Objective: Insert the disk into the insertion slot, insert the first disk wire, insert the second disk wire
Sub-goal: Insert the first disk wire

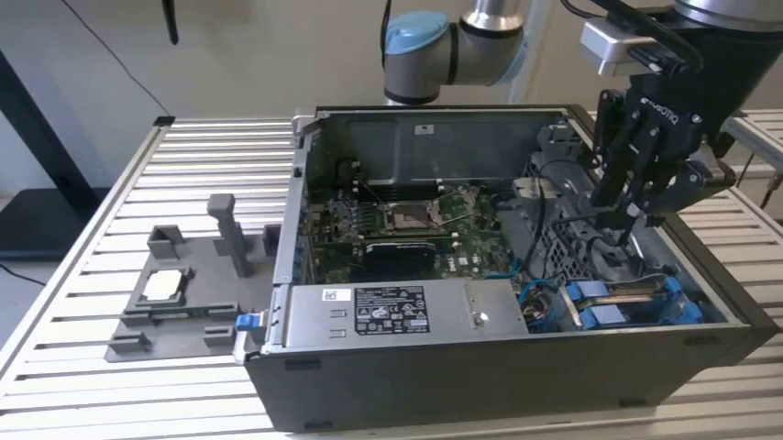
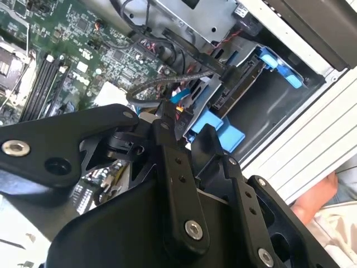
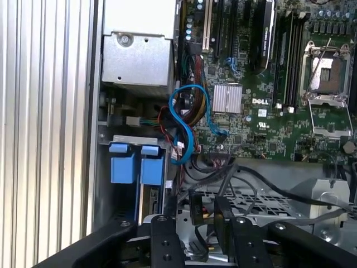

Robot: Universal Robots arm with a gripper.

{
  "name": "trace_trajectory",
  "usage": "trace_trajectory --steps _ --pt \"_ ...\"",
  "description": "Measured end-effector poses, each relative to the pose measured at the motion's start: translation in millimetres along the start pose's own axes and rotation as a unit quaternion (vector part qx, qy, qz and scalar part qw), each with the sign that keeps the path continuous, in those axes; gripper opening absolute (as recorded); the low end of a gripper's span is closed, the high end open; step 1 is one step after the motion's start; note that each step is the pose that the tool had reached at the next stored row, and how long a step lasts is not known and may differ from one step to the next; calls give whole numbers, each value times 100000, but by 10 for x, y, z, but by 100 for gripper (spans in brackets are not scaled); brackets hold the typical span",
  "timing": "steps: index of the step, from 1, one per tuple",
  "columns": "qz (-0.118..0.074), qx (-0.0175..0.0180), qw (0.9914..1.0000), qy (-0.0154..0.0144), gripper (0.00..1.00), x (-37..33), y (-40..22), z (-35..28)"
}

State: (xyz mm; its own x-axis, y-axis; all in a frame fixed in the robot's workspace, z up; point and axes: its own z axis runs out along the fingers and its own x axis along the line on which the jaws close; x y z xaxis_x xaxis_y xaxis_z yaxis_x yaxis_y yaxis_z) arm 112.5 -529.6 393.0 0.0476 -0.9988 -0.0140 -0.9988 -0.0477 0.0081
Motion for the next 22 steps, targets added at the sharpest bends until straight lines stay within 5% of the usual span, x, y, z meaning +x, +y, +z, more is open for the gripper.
trace_trajectory --steps 15,18,22 --pt "-80 134 100000 255 40 0 10 33" --pt "-80 133 100000 263 25 0 10 33" --pt "-81 133 99999 289 19 0 10 32"
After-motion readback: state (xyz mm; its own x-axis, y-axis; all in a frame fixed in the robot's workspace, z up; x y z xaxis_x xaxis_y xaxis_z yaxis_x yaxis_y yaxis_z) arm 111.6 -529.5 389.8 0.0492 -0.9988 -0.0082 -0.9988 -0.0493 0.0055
